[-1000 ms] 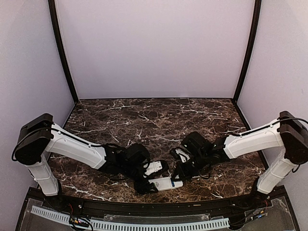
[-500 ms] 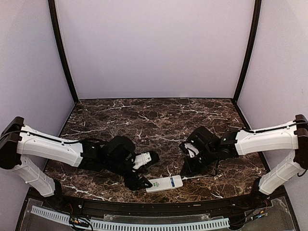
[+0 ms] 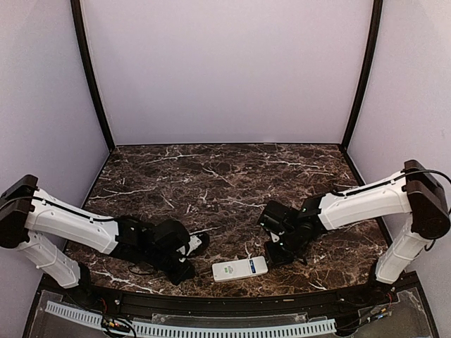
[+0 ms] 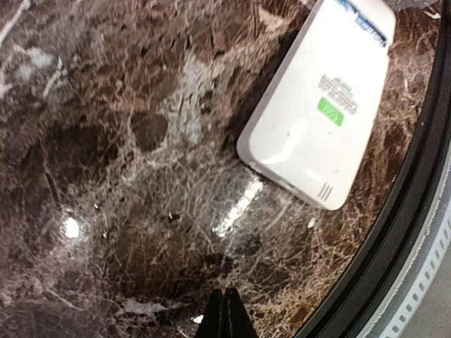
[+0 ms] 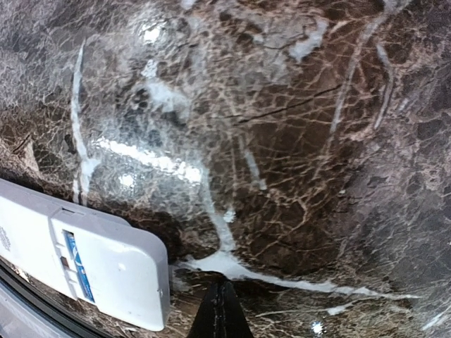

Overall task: Load the batteries into the remote control
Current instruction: Load the battery cover onto the remote control without the battery cover.

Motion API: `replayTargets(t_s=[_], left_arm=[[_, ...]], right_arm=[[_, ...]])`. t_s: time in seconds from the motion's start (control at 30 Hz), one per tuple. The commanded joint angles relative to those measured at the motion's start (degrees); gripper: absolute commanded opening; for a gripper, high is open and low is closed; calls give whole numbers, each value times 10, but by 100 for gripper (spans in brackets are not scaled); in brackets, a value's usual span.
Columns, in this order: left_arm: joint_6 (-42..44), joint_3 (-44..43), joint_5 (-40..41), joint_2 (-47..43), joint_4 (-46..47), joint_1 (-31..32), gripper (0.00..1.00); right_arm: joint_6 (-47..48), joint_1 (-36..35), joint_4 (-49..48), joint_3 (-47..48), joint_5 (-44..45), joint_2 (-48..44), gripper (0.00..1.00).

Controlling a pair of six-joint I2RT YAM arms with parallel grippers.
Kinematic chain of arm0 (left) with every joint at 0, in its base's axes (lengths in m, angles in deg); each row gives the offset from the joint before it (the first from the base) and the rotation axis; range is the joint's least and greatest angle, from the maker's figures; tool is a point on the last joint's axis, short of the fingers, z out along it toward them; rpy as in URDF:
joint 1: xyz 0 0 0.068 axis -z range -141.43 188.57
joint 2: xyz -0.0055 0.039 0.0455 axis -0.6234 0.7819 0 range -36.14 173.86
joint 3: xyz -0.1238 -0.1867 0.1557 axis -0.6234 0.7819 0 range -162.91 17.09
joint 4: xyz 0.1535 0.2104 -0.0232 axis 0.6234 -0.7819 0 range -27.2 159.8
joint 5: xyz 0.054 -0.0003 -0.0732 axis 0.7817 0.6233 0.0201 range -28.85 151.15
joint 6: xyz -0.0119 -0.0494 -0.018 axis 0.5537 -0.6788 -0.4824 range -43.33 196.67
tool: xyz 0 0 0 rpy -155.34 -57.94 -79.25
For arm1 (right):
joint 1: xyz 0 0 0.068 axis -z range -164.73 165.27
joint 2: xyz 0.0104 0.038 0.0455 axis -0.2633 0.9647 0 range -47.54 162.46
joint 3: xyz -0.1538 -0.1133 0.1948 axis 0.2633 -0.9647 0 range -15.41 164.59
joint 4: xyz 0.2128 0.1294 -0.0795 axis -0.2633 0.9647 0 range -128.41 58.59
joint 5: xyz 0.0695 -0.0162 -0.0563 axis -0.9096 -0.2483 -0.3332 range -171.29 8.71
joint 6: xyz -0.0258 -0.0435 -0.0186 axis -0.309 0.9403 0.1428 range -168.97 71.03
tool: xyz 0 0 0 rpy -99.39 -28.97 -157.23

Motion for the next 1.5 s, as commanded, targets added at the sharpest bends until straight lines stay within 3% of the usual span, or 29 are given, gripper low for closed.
replayTargets(t_s=[0.0, 0.43, 0.97, 1.47], left_arm=[[-37, -2, -5, 45, 4, 11, 0], [-30, -25, -19, 105, 24, 31, 0], [17, -81, -27, 157, 26, 34, 0], [23, -62, 9, 129, -14, 34, 0]], right_arm=[[-22, -22, 9, 9, 18, 20, 0], [-40, -43, 25, 18, 48, 31, 0], [3, -108, 4, 119, 36, 117, 0], [6, -67, 106, 62, 97, 35, 0]])
